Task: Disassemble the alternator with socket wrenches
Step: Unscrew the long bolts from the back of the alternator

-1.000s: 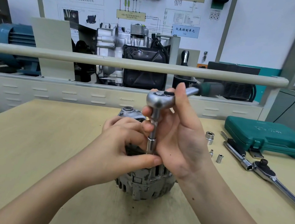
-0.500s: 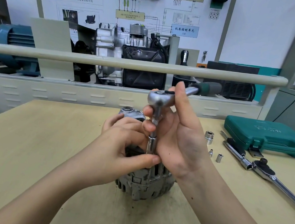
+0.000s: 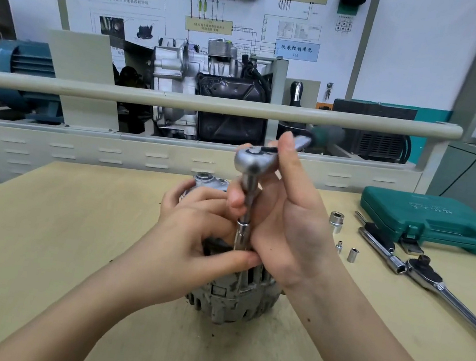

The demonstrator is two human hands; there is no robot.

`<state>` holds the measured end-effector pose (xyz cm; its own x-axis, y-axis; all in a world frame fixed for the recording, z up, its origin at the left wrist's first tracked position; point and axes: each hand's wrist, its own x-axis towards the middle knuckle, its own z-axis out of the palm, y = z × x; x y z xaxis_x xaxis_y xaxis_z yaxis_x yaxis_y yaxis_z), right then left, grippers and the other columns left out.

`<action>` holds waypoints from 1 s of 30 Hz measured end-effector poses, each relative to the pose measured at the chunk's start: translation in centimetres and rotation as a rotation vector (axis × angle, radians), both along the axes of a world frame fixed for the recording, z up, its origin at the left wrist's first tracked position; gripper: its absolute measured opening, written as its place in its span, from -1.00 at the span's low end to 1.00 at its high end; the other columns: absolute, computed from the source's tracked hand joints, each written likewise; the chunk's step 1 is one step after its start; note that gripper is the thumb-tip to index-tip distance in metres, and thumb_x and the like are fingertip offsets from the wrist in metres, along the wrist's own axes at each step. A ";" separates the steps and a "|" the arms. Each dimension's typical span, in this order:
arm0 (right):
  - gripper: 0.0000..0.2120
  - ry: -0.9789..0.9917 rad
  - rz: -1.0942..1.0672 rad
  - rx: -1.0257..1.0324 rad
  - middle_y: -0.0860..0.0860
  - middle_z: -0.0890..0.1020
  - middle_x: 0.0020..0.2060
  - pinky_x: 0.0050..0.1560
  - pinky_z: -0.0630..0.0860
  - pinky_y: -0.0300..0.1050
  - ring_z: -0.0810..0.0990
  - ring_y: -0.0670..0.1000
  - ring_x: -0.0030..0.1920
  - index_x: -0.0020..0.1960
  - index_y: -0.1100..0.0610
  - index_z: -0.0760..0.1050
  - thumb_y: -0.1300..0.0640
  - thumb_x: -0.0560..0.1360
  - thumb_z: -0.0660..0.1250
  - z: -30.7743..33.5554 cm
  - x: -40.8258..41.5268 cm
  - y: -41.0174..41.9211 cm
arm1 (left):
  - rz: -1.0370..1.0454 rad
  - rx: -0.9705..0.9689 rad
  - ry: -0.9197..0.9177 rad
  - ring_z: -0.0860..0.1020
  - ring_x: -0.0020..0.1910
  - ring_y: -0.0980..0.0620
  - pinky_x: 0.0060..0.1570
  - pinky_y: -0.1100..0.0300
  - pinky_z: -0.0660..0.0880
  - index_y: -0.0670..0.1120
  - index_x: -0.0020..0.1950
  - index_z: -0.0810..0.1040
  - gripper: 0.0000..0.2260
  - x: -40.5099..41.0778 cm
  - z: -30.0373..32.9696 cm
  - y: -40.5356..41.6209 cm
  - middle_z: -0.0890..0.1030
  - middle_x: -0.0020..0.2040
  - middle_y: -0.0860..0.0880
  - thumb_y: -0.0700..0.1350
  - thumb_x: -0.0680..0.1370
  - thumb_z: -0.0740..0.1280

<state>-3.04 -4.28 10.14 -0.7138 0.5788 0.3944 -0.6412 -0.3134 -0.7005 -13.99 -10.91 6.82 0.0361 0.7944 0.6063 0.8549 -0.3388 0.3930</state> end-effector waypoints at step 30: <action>-0.45 -0.091 0.177 0.065 -0.08 0.29 -0.68 -0.62 0.16 -0.32 0.18 -0.16 -0.69 -0.10 0.21 0.47 -0.14 0.57 -0.14 -0.2 -0.1 0.6 | -0.400 -0.155 -1.112 0.64 -0.06 0.05 -0.07 0.21 0.56 -0.11 -0.06 0.69 -0.44 -2.5 3.2 1.0 0.68 -0.11 -0.07 0.30 0.38 0.13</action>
<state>-3.17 -3.72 9.90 -0.8366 0.4165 0.3558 -0.5130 -0.3677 -0.7756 -16.53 -9.87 10.02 -0.1868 0.9140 0.3602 -0.1356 -0.3871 0.9120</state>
